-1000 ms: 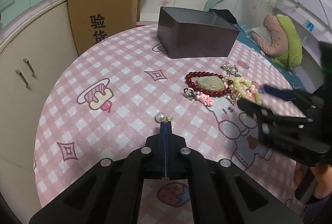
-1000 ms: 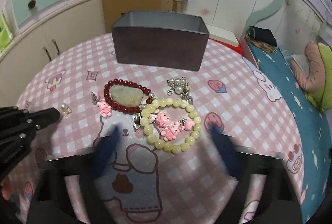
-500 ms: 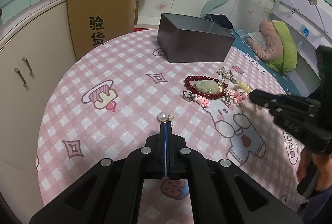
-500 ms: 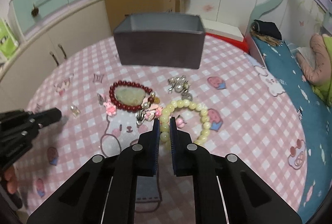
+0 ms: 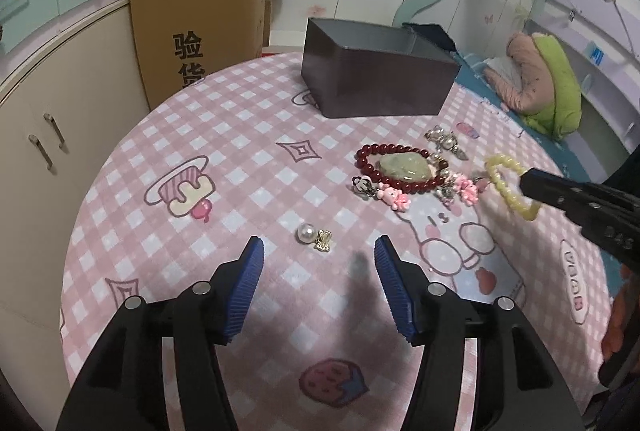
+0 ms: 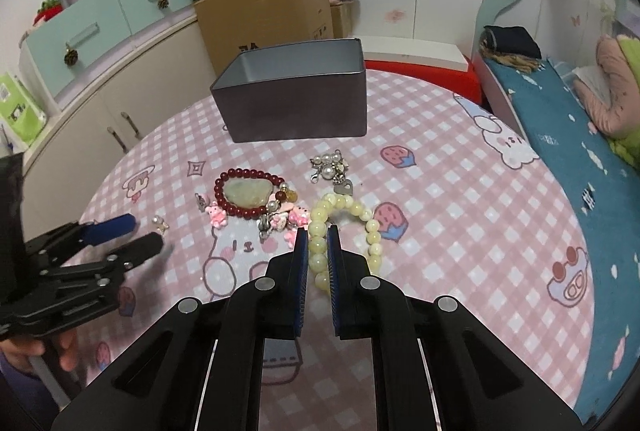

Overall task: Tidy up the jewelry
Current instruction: 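Close the left gripper on the pearl earring while the right gripper grasps the yellow bracelet, then carry the earring and yellow bracelet into the grey box and open both grippers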

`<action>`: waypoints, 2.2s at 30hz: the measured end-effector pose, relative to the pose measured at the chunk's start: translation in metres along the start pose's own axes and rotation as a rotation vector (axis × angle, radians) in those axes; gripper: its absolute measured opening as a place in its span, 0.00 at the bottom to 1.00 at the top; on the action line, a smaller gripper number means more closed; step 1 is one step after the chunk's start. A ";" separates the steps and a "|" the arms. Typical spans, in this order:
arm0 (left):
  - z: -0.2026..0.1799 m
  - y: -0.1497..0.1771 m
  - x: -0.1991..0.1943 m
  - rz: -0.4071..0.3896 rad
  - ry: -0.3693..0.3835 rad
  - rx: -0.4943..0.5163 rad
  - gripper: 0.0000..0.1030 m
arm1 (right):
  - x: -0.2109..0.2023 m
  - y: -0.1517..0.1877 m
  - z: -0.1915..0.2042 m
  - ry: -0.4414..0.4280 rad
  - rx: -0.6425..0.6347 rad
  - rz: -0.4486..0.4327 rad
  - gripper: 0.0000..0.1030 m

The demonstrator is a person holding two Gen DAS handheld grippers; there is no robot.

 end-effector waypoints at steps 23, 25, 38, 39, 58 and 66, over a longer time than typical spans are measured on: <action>0.005 -0.007 0.010 -0.002 -0.045 0.078 0.05 | -0.022 -0.007 -0.012 -0.053 0.048 -0.052 0.10; 0.005 -0.008 0.010 -0.002 -0.042 0.080 0.04 | -0.024 -0.008 -0.012 -0.059 0.052 -0.057 0.10; 0.012 -0.005 0.006 0.003 0.005 0.050 0.01 | -0.030 -0.013 -0.013 -0.079 0.052 -0.072 0.10; 0.013 -0.004 0.005 0.003 0.004 0.047 0.01 | -0.030 -0.013 -0.013 -0.079 0.052 -0.072 0.10; 0.000 -0.039 -0.052 -0.127 0.096 0.075 0.01 | -0.044 -0.032 -0.006 -0.087 0.025 -0.115 0.10; -0.031 -0.099 -0.078 -0.251 0.169 0.154 0.01 | -0.050 -0.082 -0.004 -0.106 -0.004 -0.174 0.10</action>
Point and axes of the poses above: each gripper's, at about its wrist camera, not at the fingertips, and x roughly the way its jaws point, z to its left, y to its underside, the point moved 2 cm from there along x, roughly the way its jaws point, and after that the axes turned 4 degrees about -y, right-handed, at the moved point
